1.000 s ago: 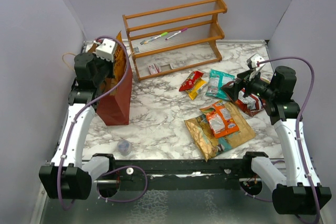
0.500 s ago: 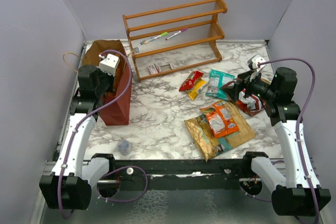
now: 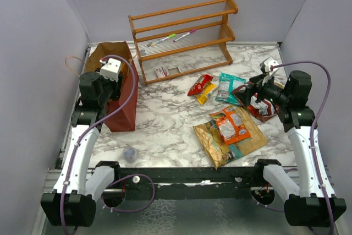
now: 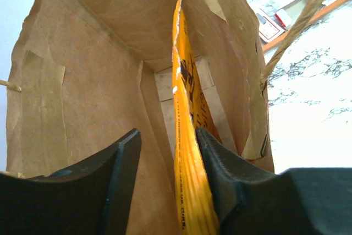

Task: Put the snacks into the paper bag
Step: Place the snack in the paper bag, then pick up the snack from the center of the board.

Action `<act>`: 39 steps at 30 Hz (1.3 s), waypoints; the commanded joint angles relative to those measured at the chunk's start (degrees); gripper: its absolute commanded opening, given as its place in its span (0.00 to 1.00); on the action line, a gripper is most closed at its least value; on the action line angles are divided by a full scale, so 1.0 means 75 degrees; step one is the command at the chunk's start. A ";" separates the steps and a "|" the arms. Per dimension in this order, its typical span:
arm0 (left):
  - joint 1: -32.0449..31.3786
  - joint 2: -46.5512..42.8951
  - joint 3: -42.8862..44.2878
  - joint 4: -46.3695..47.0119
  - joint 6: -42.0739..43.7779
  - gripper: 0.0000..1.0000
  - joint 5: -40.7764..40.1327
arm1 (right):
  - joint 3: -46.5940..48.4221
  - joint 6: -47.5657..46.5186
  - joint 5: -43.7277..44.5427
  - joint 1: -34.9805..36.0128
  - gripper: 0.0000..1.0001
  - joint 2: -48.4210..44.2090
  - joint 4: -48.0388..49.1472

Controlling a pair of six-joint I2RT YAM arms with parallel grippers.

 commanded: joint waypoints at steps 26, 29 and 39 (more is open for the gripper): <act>0.0047 -0.0208 0.2609 -0.1604 0.0067 0.80 0.1919 | 0.0399 -0.1819 0.0376 -0.0053 0.95 0.0850 -0.1565; 0.0046 -0.0188 0.2800 -0.1779 0.0010 0.80 0.2476 | 0.0397 -0.2341 0.0415 -0.0053 0.94 0.1190 -0.2144; 0.0022 0.0062 0.3472 -0.3355 0.0886 0.80 0.3966 | 0.0240 -0.3829 0.0639 -0.0042 0.91 0.1993 -0.3010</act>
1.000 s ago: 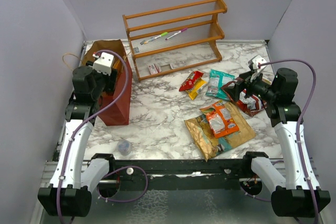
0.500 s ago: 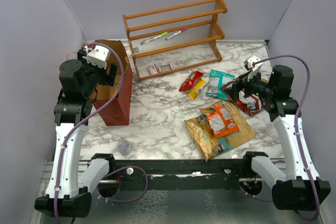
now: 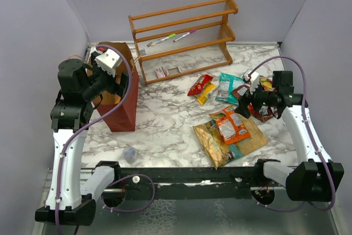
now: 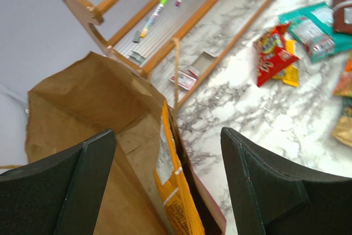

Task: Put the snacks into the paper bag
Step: Pick up the snack from the center of the board.

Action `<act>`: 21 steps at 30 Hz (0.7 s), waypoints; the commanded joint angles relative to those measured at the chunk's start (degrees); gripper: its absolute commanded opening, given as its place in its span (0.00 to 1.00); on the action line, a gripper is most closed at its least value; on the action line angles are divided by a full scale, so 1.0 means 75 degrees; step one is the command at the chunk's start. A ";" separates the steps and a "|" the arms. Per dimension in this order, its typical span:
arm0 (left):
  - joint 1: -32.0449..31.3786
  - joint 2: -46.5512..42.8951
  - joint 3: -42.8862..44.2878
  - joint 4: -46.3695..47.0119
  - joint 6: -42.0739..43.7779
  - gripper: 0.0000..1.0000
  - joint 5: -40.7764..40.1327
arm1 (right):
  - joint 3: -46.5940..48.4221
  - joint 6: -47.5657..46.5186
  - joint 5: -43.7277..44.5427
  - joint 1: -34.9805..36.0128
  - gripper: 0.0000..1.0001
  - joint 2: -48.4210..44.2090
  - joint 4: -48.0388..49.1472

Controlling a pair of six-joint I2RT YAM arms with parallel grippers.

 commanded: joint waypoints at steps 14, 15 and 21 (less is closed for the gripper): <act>-0.0193 0.0067 0.1079 -0.3516 0.2011 0.75 0.1547 | -0.0940 -0.1465 0.1852 -0.0042 0.84 0.0561 -0.0554; -0.0188 0.0107 0.1125 -0.3636 0.2042 0.75 0.1560 | -0.1068 -0.1589 0.1817 -0.0042 0.84 0.0496 -0.0569; -0.0199 0.0365 0.1157 -0.4057 0.2283 0.74 0.1224 | -0.1614 -0.2248 0.1873 -0.0042 0.84 0.0468 -0.0593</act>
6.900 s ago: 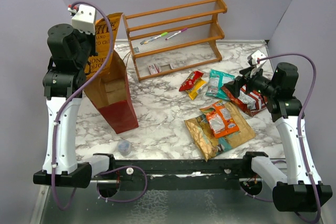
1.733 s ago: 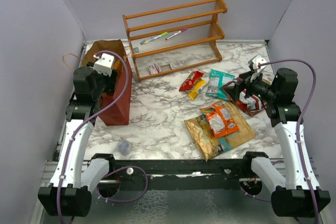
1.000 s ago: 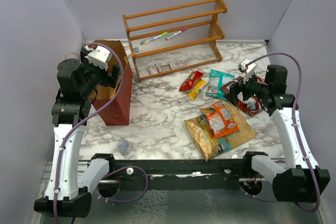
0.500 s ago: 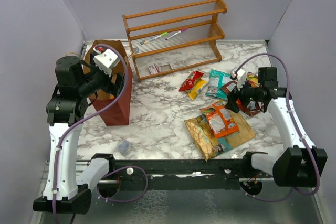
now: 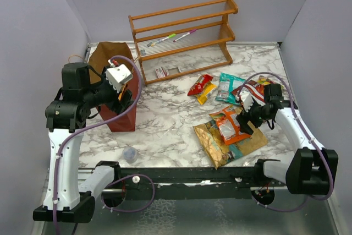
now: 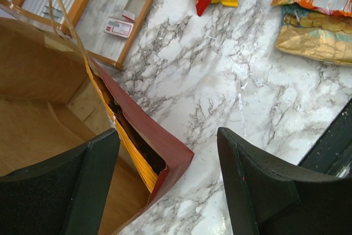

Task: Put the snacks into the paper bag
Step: Pick up the snack from the center of the board.

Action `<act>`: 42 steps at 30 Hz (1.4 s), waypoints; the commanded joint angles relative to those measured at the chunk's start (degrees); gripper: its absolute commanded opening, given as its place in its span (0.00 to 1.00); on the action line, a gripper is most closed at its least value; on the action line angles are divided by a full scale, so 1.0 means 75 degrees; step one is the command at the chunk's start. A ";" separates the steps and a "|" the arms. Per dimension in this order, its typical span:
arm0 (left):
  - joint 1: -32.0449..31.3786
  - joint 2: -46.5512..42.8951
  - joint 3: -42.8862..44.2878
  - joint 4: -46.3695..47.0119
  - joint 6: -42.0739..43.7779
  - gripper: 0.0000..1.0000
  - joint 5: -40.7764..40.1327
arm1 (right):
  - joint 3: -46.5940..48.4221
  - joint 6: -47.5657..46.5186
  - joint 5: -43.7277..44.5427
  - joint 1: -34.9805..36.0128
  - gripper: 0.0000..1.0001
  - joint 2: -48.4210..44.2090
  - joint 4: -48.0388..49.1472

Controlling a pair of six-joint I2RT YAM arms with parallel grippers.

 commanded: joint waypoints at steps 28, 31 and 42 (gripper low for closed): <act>-0.0313 0.0428 0.0365 -0.0291 0.0070 0.79 -0.0338 | -0.0901 -0.0343 0.2114 -0.0979 0.75 0.0928 0.0741; -0.0420 0.0610 0.0560 -0.0266 -0.0006 0.80 -0.0448 | -0.0975 -0.0283 0.2045 -0.1005 0.75 0.1137 0.1007; -0.2912 0.1289 0.0662 0.0043 -0.0645 0.89 -0.1646 | -0.1109 -0.0363 0.1278 -0.1009 0.63 0.2027 0.1325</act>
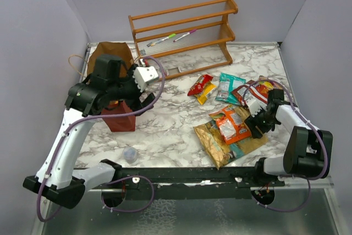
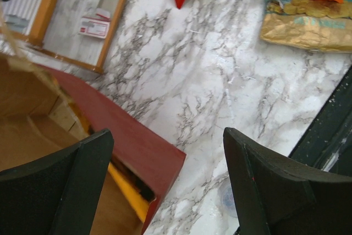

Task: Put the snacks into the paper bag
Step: Pick up the snack from the center of the board.

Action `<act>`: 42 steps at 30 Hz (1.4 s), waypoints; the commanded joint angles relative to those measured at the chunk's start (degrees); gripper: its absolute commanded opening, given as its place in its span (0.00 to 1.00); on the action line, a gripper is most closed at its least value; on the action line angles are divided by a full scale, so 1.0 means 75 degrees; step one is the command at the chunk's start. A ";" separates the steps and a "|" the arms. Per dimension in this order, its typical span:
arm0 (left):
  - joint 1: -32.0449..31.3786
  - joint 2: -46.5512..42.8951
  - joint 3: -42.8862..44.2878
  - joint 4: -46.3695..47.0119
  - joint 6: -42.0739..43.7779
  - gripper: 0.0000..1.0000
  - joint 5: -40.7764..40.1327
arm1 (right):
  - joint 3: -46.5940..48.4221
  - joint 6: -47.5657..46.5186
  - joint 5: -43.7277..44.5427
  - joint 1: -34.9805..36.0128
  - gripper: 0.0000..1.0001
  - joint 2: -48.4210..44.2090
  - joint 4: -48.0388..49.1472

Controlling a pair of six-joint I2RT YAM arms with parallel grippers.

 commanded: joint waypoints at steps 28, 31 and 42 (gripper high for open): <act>-0.1564 -0.0171 -0.0459 0.1542 -0.0116 0.87 0.0332 | 0.1016 0.0548 -0.3353 -0.0032 0.01 -0.0610 -0.0419; -0.1584 -0.0108 -0.0395 0.1641 -0.0187 0.85 0.0185 | 0.1310 0.0497 -0.3724 -0.0038 0.01 -0.1115 -0.0651; -0.1662 -0.0212 -0.0494 0.2359 0.0223 0.82 0.0987 | 0.3201 0.1047 -0.4809 0.0351 0.01 -0.1832 -0.1644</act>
